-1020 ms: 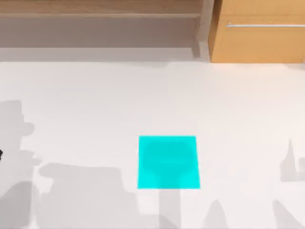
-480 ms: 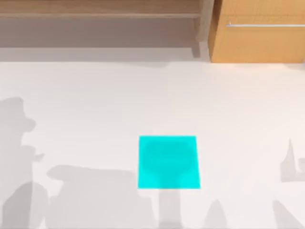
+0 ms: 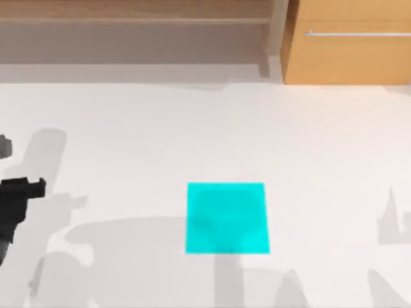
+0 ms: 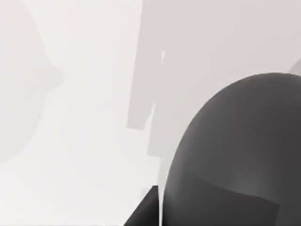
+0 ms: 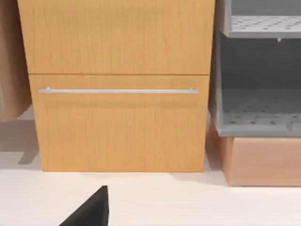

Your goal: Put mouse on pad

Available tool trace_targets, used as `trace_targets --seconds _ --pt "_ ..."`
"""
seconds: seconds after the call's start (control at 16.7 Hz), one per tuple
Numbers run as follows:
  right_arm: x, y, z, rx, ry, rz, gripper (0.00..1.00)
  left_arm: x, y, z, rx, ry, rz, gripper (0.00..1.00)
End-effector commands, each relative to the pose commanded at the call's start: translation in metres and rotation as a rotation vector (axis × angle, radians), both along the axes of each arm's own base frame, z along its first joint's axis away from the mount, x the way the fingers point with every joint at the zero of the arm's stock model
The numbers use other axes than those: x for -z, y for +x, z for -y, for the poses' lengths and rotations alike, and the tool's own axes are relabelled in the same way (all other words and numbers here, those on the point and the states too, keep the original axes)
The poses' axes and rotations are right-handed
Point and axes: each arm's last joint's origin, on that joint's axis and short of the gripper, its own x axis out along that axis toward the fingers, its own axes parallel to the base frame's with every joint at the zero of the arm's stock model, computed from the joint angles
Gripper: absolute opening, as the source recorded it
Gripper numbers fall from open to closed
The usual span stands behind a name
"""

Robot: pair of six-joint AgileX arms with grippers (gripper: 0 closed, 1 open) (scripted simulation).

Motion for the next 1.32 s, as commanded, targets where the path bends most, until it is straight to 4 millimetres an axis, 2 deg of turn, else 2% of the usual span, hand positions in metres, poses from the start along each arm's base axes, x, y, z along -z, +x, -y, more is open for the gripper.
trace_targets --seconds 0.24,0.54,0.96,1.32 --pt "0.0 0.0 0.0 0.0 0.0 0.0 1.0 0.012 0.006 0.038 -0.331 0.121 -0.097 0.0" --pt "0.0 0.0 0.0 0.0 0.0 0.0 1.0 0.03 0.008 0.091 -0.834 0.378 -0.136 0.0" --pt "0.0 0.0 0.0 0.0 0.0 0.0 1.0 0.051 0.009 0.165 -1.518 0.674 0.032 0.0" --pt "0.0 0.0 0.0 0.0 0.0 0.0 1.0 0.052 0.017 0.222 -2.113 0.665 0.208 0.0"
